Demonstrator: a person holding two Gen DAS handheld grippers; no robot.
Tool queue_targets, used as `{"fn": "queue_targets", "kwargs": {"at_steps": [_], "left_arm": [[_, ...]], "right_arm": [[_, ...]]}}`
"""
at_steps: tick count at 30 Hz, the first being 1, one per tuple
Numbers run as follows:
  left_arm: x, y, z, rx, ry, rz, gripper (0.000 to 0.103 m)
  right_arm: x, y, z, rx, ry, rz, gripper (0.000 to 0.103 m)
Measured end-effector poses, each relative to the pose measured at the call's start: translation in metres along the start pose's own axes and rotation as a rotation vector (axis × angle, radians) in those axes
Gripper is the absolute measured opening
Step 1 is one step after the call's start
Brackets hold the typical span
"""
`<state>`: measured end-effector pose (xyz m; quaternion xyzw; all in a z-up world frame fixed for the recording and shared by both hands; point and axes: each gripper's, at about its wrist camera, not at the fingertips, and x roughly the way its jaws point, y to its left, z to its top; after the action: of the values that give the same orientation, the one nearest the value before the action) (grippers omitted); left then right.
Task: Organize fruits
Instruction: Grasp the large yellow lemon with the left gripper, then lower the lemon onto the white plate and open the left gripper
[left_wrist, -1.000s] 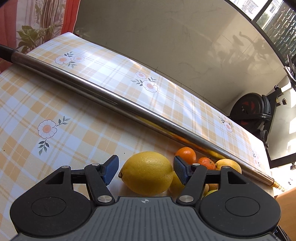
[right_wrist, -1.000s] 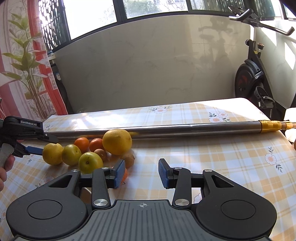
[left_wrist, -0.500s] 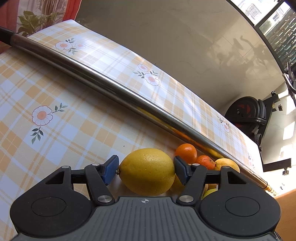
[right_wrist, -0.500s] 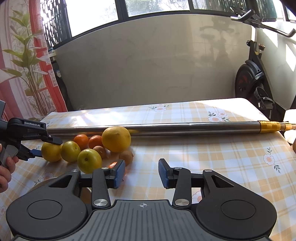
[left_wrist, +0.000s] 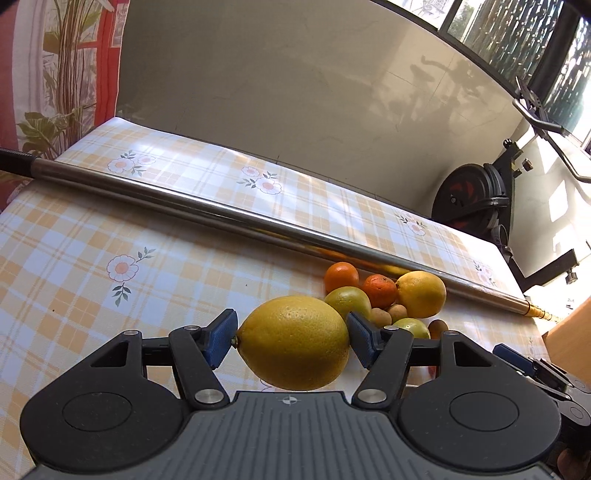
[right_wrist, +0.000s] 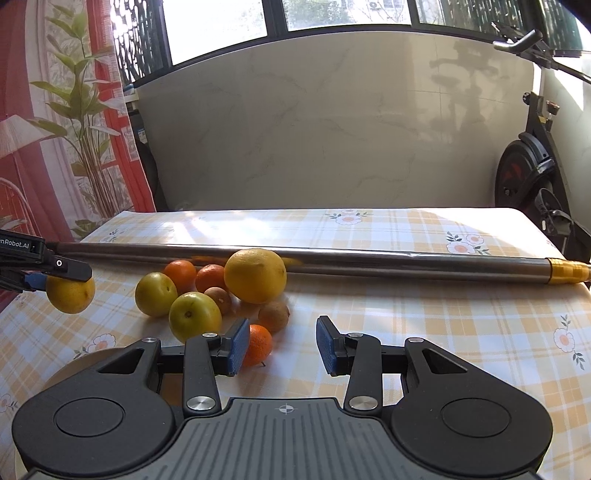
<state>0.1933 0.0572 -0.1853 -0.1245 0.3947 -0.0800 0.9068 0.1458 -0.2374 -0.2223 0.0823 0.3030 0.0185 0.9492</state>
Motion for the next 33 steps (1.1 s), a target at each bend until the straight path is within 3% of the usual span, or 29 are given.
{"fn": "queue_targets", "kwargs": {"at_steps": [8,21,22,23,26,29,33], "left_arm": [[-0.02,-0.014,-0.014,0.081,-0.028,-0.005,0.068],[-0.022,-0.024,-0.028,0.117,-0.022,-0.031,0.066],[-0.024,-0.024,-0.029,0.122,-0.031,-0.034,0.059],[-0.026,-0.025,-0.03,0.129,-0.043,-0.049,0.045],[-0.028,-0.03,-0.027,0.137,-0.058,-0.062,0.045],[-0.014,-0.035,-0.029,0.167,-0.022,-0.042,0.045],[0.008,-0.02,-0.033,0.063,0.059,-0.075,0.045]], "right_arm": [[0.002,0.003,0.002,0.004,0.027,0.02,0.037],[0.008,0.01,0.004,-0.023,0.04,0.026,0.037],[0.009,0.009,0.005,-0.025,0.04,0.022,0.037],[0.01,0.008,0.006,-0.028,0.04,0.018,0.037],[0.015,0.003,0.009,-0.032,0.036,0.008,0.037],[0.024,-0.003,0.012,-0.019,0.049,0.007,0.037],[0.03,-0.006,0.011,-0.004,0.062,0.011,0.037]]}}
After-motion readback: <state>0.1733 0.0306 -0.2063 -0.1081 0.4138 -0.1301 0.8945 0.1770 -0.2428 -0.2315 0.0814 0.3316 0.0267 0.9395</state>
